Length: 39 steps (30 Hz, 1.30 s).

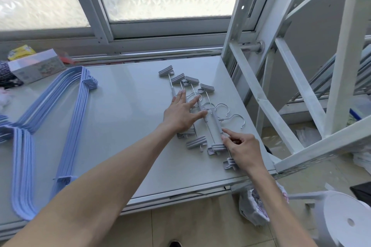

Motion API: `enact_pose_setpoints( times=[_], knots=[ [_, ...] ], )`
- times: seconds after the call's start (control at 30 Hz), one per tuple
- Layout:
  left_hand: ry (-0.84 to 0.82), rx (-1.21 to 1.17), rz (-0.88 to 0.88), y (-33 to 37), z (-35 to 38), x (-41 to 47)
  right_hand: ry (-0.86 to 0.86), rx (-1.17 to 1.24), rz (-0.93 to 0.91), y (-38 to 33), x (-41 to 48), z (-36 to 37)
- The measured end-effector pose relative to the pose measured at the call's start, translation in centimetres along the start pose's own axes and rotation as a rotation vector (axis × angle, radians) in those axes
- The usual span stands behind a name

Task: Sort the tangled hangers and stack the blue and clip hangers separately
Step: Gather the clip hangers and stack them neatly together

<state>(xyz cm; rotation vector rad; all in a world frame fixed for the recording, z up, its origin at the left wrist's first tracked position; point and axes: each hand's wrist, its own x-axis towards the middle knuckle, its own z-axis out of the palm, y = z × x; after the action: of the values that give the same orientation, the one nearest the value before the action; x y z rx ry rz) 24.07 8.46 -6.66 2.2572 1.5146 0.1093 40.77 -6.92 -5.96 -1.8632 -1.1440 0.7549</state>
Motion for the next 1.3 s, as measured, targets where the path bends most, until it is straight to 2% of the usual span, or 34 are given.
enact_pose_setpoints(
  times=[0.33,0.5,0.57,0.67,0.77,1.17,1.3],
  knots=[
    [0.052,-0.037,-0.063,1.3,-1.0,-0.5,-0.006,0.055,0.053,0.1,0.4,-0.2],
    [0.077,-0.321,-0.080,0.5,-2.2,-1.3,0.000,0.099,0.091,-0.1,0.1,-0.3],
    [0.063,-0.365,-0.094,-0.4,-2.3,-2.3,0.005,0.112,0.101,-0.2,0.1,-0.3],
    [0.000,-0.319,-0.024,-1.5,-2.1,-3.7,0.004,0.113,0.108,-0.3,0.1,-0.4],
    [0.012,-0.313,-0.006,-2.1,-2.1,-4.0,0.003,0.119,0.111,-0.4,0.0,-0.4],
    [0.036,-0.179,-0.110,0.5,-2.5,-5.2,-0.004,0.129,0.121,-0.3,0.0,-0.2],
    [0.046,-0.040,-0.129,1.3,-1.9,-5.5,-0.036,0.049,0.084,-0.2,0.1,-0.4]
  ],
)
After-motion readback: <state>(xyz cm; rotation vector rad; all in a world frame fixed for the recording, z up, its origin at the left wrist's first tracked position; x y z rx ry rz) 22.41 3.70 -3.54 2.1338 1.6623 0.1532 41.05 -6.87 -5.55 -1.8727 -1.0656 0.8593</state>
